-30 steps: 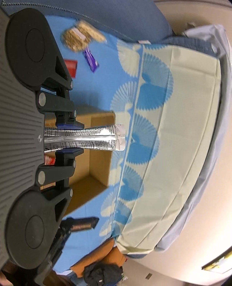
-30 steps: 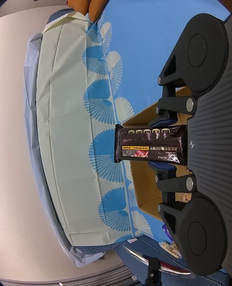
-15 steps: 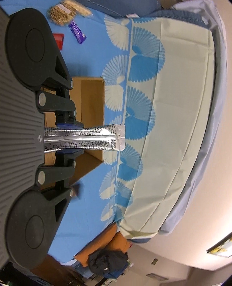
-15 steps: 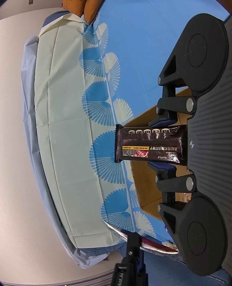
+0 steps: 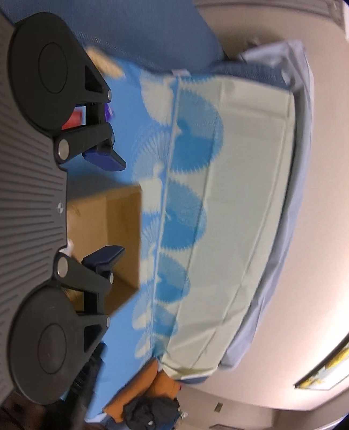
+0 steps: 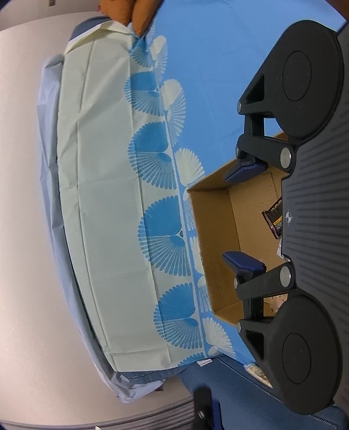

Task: Organize snacks
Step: 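Move both open tools back to the snack pile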

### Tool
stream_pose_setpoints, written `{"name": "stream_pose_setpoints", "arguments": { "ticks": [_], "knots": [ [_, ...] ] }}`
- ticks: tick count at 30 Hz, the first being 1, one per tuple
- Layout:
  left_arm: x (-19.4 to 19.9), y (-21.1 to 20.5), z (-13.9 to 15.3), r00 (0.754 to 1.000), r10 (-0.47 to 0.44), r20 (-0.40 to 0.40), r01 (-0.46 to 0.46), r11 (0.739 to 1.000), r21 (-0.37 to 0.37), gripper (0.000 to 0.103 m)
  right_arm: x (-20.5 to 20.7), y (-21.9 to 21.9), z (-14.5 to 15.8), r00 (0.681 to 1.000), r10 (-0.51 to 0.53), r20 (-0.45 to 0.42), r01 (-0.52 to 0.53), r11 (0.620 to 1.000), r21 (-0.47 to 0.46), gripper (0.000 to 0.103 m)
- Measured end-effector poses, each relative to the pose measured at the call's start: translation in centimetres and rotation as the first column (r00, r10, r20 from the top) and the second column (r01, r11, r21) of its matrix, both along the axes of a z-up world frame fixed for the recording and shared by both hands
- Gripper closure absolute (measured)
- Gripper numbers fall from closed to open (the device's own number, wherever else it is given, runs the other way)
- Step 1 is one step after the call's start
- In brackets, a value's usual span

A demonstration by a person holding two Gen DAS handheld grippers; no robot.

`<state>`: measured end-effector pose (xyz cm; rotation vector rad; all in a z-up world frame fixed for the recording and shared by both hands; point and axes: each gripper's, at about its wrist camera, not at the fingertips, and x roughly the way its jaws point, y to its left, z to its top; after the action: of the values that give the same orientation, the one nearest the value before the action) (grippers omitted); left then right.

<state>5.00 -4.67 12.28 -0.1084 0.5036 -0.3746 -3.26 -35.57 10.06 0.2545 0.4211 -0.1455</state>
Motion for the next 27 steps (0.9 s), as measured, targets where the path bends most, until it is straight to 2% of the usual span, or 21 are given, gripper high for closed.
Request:
{"name": "stream_pose_setpoints", "arguments": {
  "ticks": [4, 7, 8, 9, 10, 11, 14, 15, 16, 18, 22, 27],
  "knots": [
    [-0.3, 5.6, -3.0, 0.994, 0.105, -0.018, -0.103, 0.992, 0.07, 0.036, -0.2, 1.2, 0.2, 0.999, 0.028, 0.016, -0.028, 0.999, -0.044, 0.044],
    [0.1, 9.2, -5.7, 0.99, 0.116, -0.08, -0.109, 0.989, 0.096, 0.04, -0.2, 2.3, 0.3, 0.998, 0.062, 0.022, -0.06, 0.995, -0.077, 0.046],
    [0.2, 10.3, -6.6, 0.989, 0.111, -0.102, -0.102, 0.991, 0.088, 0.056, -0.2, 2.8, 0.3, 0.997, 0.077, 0.024, -0.074, 0.994, -0.086, 0.05],
    [0.3, 11.2, -7.6, 0.987, 0.109, -0.117, -0.099, 0.991, 0.088, 0.068, -0.2, 3.1, 0.3, 0.995, 0.092, 0.027, -0.089, 0.992, -0.092, 0.053],
    [0.3, 11.8, -8.5, 0.987, 0.109, -0.119, -0.096, 0.989, 0.11, 0.085, -0.2, 3.6, 0.3, 0.993, 0.111, 0.028, -0.108, 0.989, -0.097, 0.058],
    [0.1, 12.1, -9.5, 0.988, 0.114, -0.108, -0.098, 0.985, 0.145, 0.092, -0.2, 4.1, 0.3, 0.991, 0.133, 0.03, -0.129, 0.987, -0.1, 0.061],
    [-1.0, 12.3, -12.4, 0.993, 0.093, -0.074, -0.077, 0.978, 0.195, 0.094, -0.4, 5.6, 0.4, 0.98, 0.194, 0.041, -0.188, 0.975, -0.115, 0.065],
    [-1.1, 12.3, -13.2, 0.991, 0.099, -0.089, -0.08, 0.976, 0.205, 0.094, -0.5, 6.1, 0.4, 0.977, 0.211, 0.042, -0.205, 0.971, -0.121, 0.065],
    [-1.1, 12.3, -13.1, 0.99, 0.114, -0.079, -0.096, 0.974, 0.205, 0.094, -0.5, 6.7, 0.4, 0.973, 0.229, 0.038, -0.223, 0.966, -0.128, 0.065],
    [-1.4, 12.5, -12.9, 0.992, 0.116, -0.042, -0.107, 0.979, 0.173, 0.093, -0.3, 7.9, 0.4, 0.965, 0.263, 0.013, -0.259, 0.957, -0.133, 0.065],
    [-0.6, 13.0, -13.1, 0.989, 0.131, -0.064, -0.123, 0.985, 0.12, 0.093, 1.2, 11.3, 0.4, 0.945, 0.319, -0.065, -0.323, 0.945, -0.052, 0.065],
    [0.0, 14.8, -13.1, 0.976, 0.192, -0.103, -0.189, 0.981, 0.038, 0.093, 5.2, 18.6, 0.2, 0.906, 0.4, -0.135, -0.398, 0.916, 0.04, 0.065]
  ]
}}
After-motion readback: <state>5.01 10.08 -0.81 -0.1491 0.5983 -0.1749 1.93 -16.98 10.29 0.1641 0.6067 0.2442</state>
